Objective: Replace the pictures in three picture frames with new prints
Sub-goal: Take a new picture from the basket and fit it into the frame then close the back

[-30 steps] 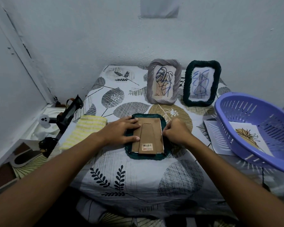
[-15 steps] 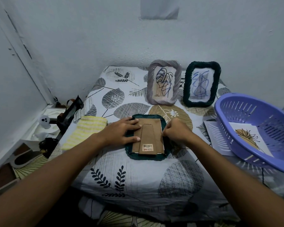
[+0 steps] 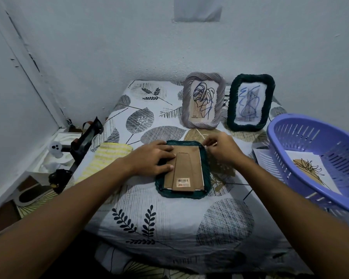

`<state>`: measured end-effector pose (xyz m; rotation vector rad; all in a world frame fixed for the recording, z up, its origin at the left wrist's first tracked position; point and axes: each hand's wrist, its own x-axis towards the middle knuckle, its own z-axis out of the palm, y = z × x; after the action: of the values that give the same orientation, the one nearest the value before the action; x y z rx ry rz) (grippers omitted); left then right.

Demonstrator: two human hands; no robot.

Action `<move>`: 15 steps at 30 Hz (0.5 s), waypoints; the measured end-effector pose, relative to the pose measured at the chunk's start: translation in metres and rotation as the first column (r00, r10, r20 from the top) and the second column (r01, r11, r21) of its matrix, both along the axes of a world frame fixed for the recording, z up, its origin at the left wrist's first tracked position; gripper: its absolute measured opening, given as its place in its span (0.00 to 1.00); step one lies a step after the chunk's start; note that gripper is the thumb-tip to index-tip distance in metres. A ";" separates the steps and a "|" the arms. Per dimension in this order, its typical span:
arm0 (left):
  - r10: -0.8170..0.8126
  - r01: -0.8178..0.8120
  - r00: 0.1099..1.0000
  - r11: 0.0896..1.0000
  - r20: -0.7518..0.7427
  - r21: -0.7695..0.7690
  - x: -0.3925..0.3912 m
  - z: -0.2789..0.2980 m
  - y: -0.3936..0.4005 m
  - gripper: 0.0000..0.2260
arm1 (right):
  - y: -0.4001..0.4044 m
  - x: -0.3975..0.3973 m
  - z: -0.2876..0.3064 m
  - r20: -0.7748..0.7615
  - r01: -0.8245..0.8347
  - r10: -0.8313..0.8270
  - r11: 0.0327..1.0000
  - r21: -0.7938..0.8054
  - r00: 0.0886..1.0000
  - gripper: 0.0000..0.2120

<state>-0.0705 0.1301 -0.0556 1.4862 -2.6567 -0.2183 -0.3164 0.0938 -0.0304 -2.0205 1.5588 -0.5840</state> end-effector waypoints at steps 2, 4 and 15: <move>-0.043 0.043 0.999 0.999 -0.002 -0.016 -0.004 0.004 -0.002 0.30 | -0.007 0.000 0.002 -0.013 -0.020 0.020 1.000 -0.016 1.000 0.08; -0.054 0.054 0.999 0.999 -0.006 -0.007 -0.007 0.007 -0.004 0.29 | -0.014 0.001 0.003 -0.035 -0.046 0.046 0.999 -0.015 0.998 0.09; -0.113 0.105 0.962 0.993 -0.249 -0.046 0.012 -0.009 0.020 0.23 | 0.026 -0.009 0.000 -0.088 -0.270 0.272 0.962 0.042 0.958 0.09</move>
<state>-0.0587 0.1496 -0.0647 1.2128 -2.5268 -0.3454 -0.3252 0.1195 -0.0305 -2.2171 1.2994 -0.3627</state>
